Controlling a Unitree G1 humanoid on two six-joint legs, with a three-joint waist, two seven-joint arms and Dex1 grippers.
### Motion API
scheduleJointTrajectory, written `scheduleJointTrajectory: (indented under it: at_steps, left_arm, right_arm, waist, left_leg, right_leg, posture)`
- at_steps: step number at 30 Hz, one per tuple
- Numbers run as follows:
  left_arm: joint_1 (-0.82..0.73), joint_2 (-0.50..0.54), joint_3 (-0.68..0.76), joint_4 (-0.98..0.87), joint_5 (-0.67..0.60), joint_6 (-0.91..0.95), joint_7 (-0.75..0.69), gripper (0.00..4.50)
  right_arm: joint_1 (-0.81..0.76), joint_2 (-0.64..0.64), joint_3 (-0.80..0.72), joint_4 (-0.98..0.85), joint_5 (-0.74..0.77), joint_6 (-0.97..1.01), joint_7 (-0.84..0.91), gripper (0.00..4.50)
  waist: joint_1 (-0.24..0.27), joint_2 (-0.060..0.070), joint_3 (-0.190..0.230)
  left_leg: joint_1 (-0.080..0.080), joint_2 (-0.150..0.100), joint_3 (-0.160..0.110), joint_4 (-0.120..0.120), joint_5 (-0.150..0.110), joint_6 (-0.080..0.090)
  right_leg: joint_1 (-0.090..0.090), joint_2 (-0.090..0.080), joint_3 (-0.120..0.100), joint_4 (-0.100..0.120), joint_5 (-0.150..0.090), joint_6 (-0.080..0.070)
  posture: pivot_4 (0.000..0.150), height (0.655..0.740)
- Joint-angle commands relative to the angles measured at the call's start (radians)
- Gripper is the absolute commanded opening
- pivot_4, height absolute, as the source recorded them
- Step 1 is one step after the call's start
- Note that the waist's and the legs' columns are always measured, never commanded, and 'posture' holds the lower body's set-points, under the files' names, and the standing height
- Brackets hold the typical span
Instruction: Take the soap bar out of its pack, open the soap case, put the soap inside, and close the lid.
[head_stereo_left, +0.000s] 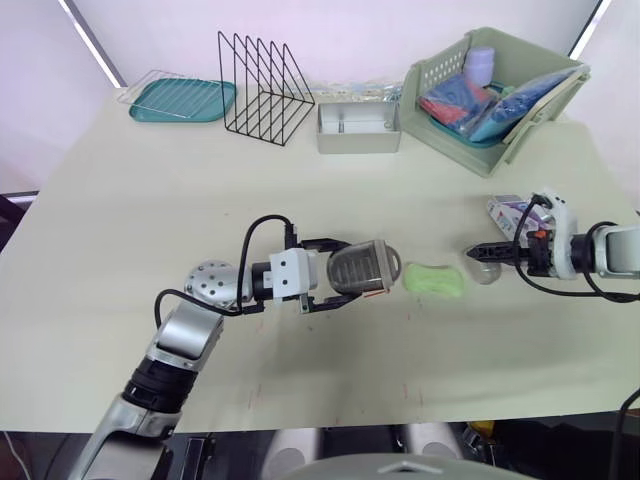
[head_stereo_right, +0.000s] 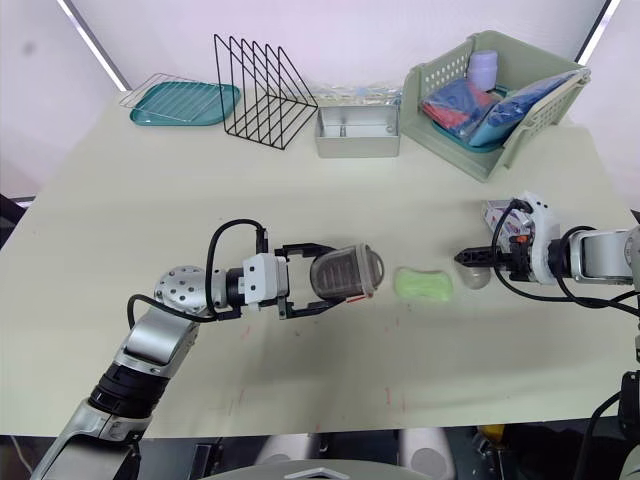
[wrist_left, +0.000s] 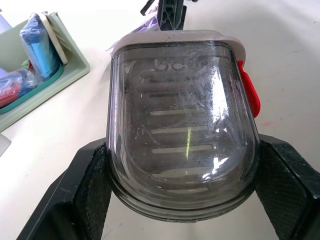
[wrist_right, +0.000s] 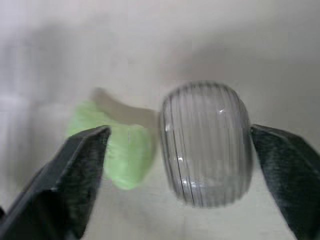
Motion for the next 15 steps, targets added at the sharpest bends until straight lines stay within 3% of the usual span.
scheduleJointTrajectory:
  at_steps: [1,6,11,15]
  left_arm:
    - [-0.010,0.002,0.013,-0.019,-0.002,-0.011,0.008,3.60]
    - [-0.019,0.004,0.014,0.005,0.002,-0.024,0.003,3.60]
    - [-0.039,0.006,0.016,0.047,0.003,-0.038,-0.006,3.60]
    - [-0.074,0.002,0.016,0.099,0.006,-0.047,-0.019,3.60]
  right_arm:
    - [0.004,-0.012,-0.080,-0.056,-0.009,0.002,0.028,4.44]
    - [0.116,-0.052,-0.137,-0.170,-0.053,-0.202,0.201,4.44]
    - [0.335,-0.062,-0.188,-0.304,-0.146,-0.575,0.544,4.44]
    - [0.601,-0.003,-0.153,-0.361,-0.380,-1.119,0.849,4.44]
  waist:
    - [0.000,0.000,0.000]
    - [0.004,0.000,0.000]
    - [0.003,0.000,0.000]
    - [0.007,-0.001,0.000]
  left_leg:
    - [0.000,0.000,0.000,0.000,0.000,0.000]
    - [0.000,0.000,0.000,0.000,0.000,0.000]
    - [0.000,0.000,0.000,0.000,0.000,0.000]
    - [0.000,0.000,-0.002,0.001,0.000,0.000]
  right_leg:
    - [0.000,0.000,0.000,0.000,0.000,0.000]
    - [0.000,0.000,0.000,0.000,0.000,0.000]
    - [0.000,0.000,-0.001,0.000,0.000,0.000]
    - [0.001,0.000,-0.002,0.000,0.000,0.000]
  posture:
    - [0.150,0.7400]
    - [0.150,0.7400]
    - [0.150,0.7400]
    - [0.150,0.7400]
